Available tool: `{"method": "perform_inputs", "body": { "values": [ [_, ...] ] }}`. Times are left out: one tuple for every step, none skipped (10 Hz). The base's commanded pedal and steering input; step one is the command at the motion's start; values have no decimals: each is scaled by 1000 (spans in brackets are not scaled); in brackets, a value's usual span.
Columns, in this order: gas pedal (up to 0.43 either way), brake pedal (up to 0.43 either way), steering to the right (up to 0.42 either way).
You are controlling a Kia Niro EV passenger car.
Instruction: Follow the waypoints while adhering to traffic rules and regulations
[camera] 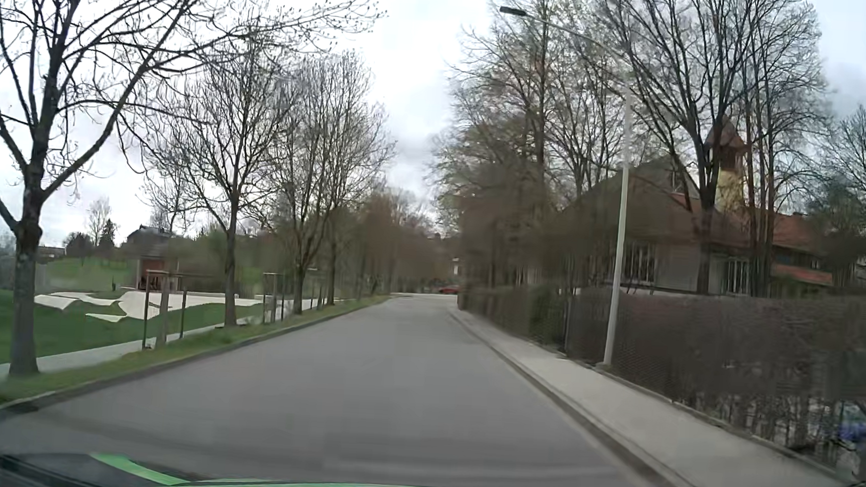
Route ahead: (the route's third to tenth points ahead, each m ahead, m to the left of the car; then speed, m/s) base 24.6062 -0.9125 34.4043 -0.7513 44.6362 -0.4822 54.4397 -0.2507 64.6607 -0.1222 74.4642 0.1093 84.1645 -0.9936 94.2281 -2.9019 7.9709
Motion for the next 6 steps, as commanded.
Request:
{"method": "perform_inputs", "body": {
  "values": [
    [110,0,-2],
    [110,0,-3],
    [110,0,-2],
    [110,0,-2],
    [98,0,-1],
    [98,0,-1]
  ]
}}
